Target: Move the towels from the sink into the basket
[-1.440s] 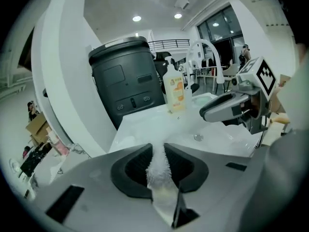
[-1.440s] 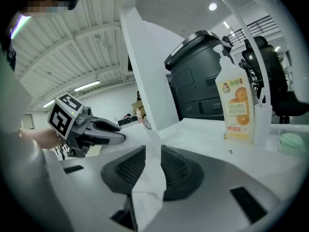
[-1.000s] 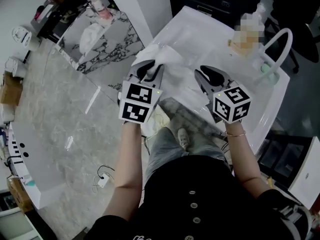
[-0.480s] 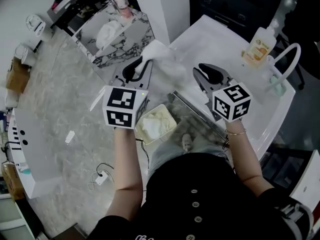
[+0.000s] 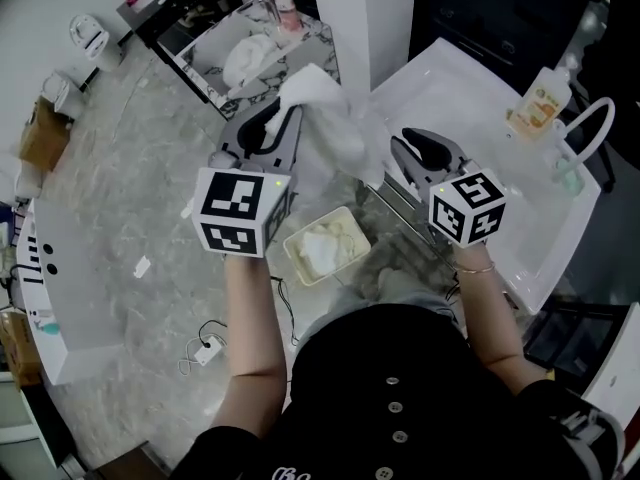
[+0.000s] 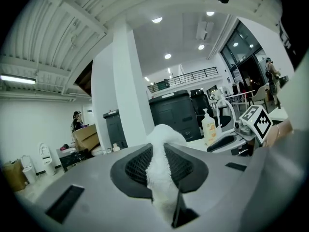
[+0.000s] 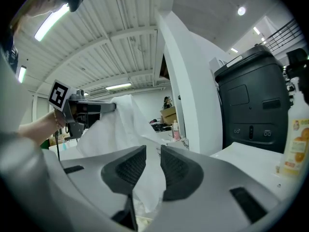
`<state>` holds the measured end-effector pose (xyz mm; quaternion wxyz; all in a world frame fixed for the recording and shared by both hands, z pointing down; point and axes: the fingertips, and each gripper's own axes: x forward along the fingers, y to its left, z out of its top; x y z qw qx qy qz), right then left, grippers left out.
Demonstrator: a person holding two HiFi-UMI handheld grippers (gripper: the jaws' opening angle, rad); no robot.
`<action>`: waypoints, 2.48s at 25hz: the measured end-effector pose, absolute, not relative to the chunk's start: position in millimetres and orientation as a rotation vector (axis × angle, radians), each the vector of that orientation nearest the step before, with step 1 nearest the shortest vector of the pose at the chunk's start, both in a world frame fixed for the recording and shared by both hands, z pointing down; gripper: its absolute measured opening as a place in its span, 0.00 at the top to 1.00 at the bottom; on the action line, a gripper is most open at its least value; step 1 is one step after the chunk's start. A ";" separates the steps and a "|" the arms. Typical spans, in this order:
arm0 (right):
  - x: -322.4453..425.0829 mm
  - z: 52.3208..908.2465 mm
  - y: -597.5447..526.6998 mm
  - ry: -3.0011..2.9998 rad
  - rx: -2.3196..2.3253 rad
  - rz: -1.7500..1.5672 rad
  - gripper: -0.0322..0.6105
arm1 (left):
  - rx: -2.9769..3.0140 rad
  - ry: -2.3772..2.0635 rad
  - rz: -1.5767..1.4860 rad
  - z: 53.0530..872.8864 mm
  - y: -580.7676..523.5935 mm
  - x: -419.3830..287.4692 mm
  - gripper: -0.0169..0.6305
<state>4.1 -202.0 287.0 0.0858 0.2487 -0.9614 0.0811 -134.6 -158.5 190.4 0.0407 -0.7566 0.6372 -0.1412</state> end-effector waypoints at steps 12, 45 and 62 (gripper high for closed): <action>-50.8 296.1 -139.9 -2.846 0.697 0.238 0.81 | -2.327 2.004 -0.410 207.2 -86.3 -192.9 0.86; -85.3 434.1 -64.4 -2.580 0.717 0.572 0.81 | -2.835 2.019 -0.809 458.5 -32.6 -206.9 0.87; -91.9 535.5 -70.2 -2.467 0.664 0.746 0.81 | -2.988 2.087 -0.990 593.2 -29.0 -201.3 0.87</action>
